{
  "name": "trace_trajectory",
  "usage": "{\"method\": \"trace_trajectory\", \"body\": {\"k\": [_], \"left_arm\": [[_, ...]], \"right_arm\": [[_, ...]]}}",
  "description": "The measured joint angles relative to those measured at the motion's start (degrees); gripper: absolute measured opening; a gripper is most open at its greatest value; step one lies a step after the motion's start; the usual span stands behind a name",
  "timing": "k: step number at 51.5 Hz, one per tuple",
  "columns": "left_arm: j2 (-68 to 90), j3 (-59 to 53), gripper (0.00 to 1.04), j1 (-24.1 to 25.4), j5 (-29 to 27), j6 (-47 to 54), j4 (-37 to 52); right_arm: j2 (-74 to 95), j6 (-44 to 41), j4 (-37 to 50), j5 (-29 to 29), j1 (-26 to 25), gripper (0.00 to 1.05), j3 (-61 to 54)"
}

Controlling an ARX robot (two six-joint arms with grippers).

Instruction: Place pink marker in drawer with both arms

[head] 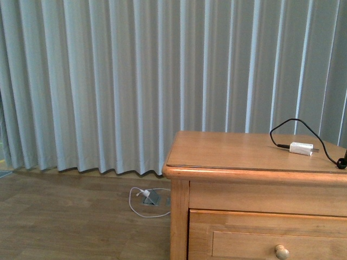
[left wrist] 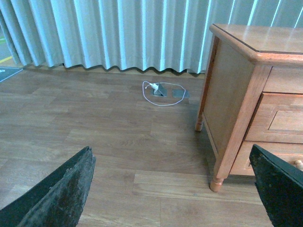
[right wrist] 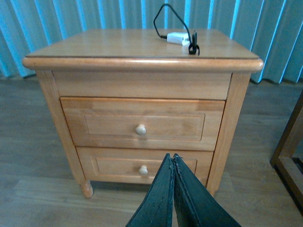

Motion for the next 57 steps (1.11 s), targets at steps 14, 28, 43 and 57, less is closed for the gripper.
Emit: {"method": "trace_trajectory", "body": {"k": [14, 28, 43, 57], "left_arm": [[0.0, 0.0, 0.99, 0.0, 0.02, 0.0, 0.0], [0.0, 0.0, 0.99, 0.0, 0.0, 0.0, 0.0], [0.0, 0.0, 0.99, 0.0, 0.02, 0.0, 0.0], [0.0, 0.0, 0.99, 0.0, 0.02, 0.0, 0.0]], "right_arm": [[-2.08, 0.0, -0.22, -0.02, 0.0, 0.01, -0.83], [-2.08, -0.07, -0.24, 0.0, 0.0, 0.29, -0.83], [-2.08, -0.07, -0.24, 0.0, 0.0, 0.84, -0.83], [-2.08, -0.04, -0.24, 0.0, 0.0, 0.96, -0.83]]}}
